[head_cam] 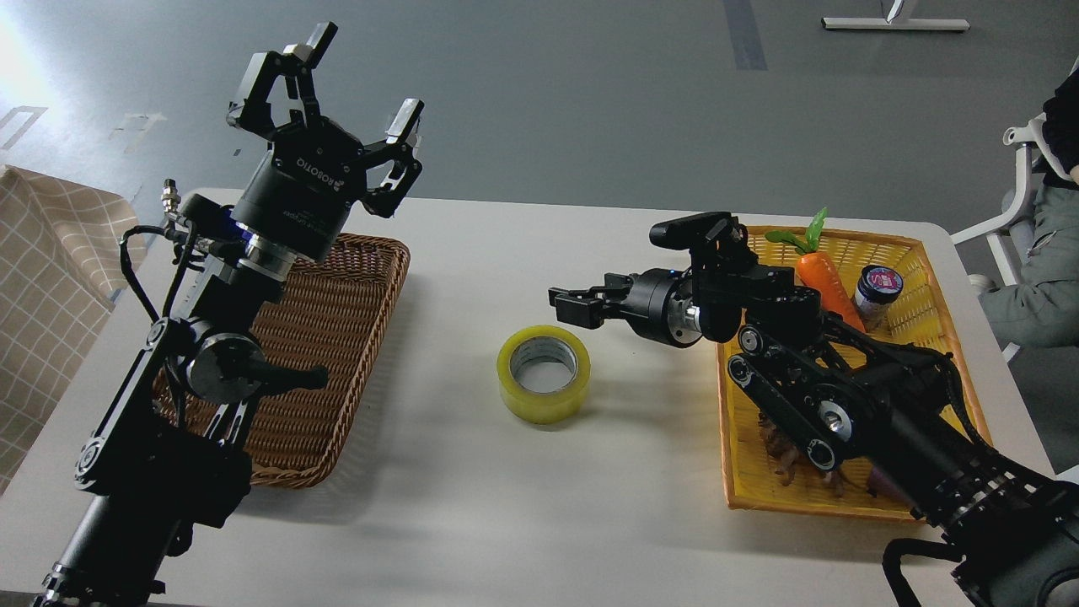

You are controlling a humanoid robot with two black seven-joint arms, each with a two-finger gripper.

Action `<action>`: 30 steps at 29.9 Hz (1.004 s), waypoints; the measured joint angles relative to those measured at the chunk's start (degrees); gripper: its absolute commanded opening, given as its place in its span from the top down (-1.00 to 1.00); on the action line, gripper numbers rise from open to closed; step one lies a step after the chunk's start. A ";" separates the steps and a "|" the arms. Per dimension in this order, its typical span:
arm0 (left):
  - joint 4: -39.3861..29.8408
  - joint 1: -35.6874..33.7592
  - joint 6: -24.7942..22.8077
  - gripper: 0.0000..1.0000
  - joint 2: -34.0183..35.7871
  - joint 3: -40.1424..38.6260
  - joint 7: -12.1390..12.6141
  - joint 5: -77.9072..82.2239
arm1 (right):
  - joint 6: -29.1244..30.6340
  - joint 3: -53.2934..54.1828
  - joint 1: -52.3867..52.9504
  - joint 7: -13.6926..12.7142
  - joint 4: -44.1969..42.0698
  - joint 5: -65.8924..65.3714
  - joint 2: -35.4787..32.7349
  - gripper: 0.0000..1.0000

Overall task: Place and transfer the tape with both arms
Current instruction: 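Lower the tape roll onto the table and release it, then withdraw the right gripper upward away from the tape roll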

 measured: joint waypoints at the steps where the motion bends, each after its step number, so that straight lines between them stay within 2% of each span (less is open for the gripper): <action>1: 0.00 0.00 0.07 -0.96 -0.05 0.01 0.00 0.00 | -0.51 2.17 0.00 0.04 1.24 0.00 0.00 -0.99; 7: 0.05 -0.09 0.26 -0.96 0.03 0.36 0.00 0.13 | -1.09 10.67 -0.50 0.41 9.15 7.20 -0.53 -1.00; 13: 0.18 0.04 1.26 -0.96 -0.01 0.74 0.00 0.42 | -1.29 11.85 -2.22 0.59 18.21 19.17 -9.04 -1.00; 18: 0.19 0.05 2.33 -0.96 0.12 1.24 0.72 0.63 | -1.29 17.52 -8.41 0.81 25.43 32.02 -14.95 -1.00; 24: 0.11 -0.38 5.70 -0.96 2.29 1.87 0.99 1.03 | -1.25 29.98 -15.29 1.62 30.65 47.54 -14.74 -1.00; 30: 0.07 -0.17 6.22 -0.96 2.88 2.03 0.59 1.05 | -1.25 36.26 -19.27 1.71 32.64 60.38 -13.92 -1.00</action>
